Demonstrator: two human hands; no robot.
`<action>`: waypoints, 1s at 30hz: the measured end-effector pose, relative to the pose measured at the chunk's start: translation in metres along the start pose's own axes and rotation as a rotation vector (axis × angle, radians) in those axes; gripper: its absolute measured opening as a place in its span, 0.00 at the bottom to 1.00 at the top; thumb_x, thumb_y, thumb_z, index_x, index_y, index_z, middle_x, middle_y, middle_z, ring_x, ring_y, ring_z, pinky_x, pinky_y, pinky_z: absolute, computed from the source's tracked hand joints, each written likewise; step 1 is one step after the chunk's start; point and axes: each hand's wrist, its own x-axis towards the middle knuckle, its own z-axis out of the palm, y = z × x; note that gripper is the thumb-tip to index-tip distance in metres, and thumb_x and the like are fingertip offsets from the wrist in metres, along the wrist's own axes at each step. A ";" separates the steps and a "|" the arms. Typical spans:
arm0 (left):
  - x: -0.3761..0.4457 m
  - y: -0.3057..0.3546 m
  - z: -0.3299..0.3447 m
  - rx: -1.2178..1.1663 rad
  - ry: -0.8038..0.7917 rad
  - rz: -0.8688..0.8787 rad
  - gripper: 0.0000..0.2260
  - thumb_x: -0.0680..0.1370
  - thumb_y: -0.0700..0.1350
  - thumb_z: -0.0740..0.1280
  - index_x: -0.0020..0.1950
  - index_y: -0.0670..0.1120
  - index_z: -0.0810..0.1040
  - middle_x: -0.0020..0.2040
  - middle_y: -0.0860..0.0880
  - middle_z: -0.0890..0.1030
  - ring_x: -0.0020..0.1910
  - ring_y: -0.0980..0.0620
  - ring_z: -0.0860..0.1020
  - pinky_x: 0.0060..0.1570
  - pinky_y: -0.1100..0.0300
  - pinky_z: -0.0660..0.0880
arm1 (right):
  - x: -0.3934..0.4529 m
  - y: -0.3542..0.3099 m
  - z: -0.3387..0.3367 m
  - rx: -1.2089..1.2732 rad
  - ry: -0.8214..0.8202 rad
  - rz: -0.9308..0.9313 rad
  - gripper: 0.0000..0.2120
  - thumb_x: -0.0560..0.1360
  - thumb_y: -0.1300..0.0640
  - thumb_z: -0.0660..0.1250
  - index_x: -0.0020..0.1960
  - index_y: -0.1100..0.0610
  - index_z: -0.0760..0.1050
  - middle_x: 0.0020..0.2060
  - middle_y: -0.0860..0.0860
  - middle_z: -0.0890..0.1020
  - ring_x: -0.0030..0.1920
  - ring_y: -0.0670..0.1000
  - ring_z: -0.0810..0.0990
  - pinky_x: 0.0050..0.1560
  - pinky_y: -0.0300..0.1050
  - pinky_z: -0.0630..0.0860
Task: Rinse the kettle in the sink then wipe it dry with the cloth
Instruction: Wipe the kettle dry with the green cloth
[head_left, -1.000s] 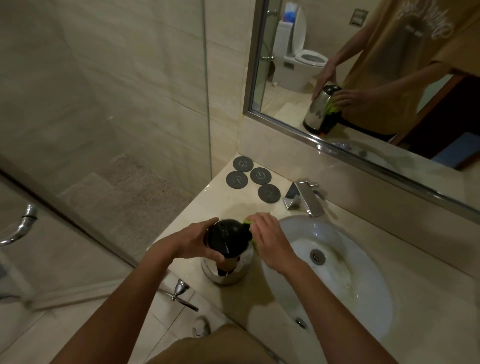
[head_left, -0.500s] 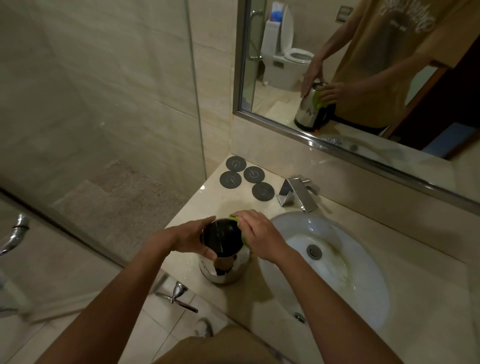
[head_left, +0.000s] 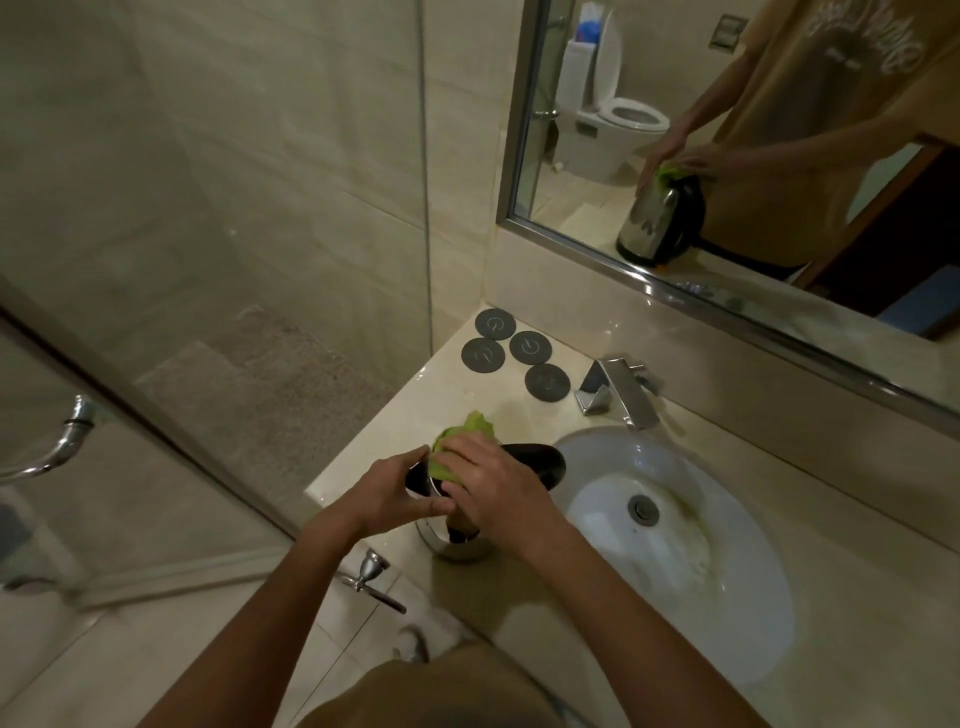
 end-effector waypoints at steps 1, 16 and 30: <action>0.000 0.000 0.000 -0.005 -0.006 0.010 0.33 0.63 0.64 0.75 0.64 0.54 0.73 0.50 0.59 0.82 0.47 0.65 0.79 0.46 0.71 0.73 | 0.008 -0.004 -0.001 -0.078 -0.114 0.005 0.11 0.73 0.55 0.72 0.53 0.59 0.82 0.57 0.54 0.81 0.64 0.55 0.72 0.74 0.54 0.64; 0.003 -0.011 -0.010 -0.046 -0.076 -0.051 0.53 0.55 0.72 0.72 0.74 0.51 0.64 0.66 0.52 0.75 0.64 0.52 0.74 0.62 0.57 0.71 | 0.013 -0.030 0.003 0.002 -0.239 0.289 0.29 0.67 0.63 0.76 0.67 0.62 0.72 0.63 0.60 0.75 0.70 0.60 0.68 0.70 0.58 0.71; 0.000 -0.003 -0.016 0.033 -0.062 -0.040 0.47 0.58 0.66 0.75 0.73 0.52 0.66 0.64 0.54 0.76 0.61 0.51 0.75 0.58 0.58 0.73 | -0.020 -0.030 -0.007 0.171 -0.074 0.238 0.20 0.68 0.69 0.74 0.57 0.59 0.75 0.57 0.55 0.76 0.61 0.55 0.75 0.48 0.47 0.83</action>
